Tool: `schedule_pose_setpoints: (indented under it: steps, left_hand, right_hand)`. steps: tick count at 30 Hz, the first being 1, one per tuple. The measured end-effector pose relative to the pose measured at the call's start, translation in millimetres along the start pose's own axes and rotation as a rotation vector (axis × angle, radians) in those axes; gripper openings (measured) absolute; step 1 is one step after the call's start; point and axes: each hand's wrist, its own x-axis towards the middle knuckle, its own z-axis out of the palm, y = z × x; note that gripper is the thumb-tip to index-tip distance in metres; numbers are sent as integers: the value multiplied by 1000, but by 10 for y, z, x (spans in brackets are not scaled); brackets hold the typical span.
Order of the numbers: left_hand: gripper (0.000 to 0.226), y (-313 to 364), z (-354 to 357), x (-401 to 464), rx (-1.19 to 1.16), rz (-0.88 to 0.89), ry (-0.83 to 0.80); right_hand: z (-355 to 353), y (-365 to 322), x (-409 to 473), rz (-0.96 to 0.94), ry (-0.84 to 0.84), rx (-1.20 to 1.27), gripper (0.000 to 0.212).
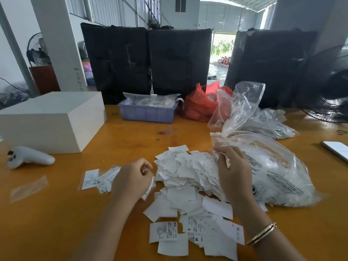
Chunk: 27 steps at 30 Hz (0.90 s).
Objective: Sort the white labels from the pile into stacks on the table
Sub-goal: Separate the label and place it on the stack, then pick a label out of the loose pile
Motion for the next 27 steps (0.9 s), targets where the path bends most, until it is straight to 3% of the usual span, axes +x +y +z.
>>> schedule_pose_setpoints:
  steps: [5,13,16,20,24,27]
  left_hand:
    - [17,-1,42,-17,218,18,35]
    - [15,39,100,-49,175,38,15]
    - [16,47,109,-49,172,51,16]
    - [15,42,115,-51,158,69,18]
    - [16,36,126,-49,164,77,17]
    - [16,41,139,-53,165,84,33]
  right_hand:
    - [-98,227,117,178,-123,-379,32]
    - [-129,261,223,531,-326,-293,40]
    - [-175,271,256,487,-407,-442,48]
    - [-195,303,250,401,-450,-583,41]
    - [-194,345,222,399,-340,-492,44]
    - [-192,399,217,285,-207,-516,42]
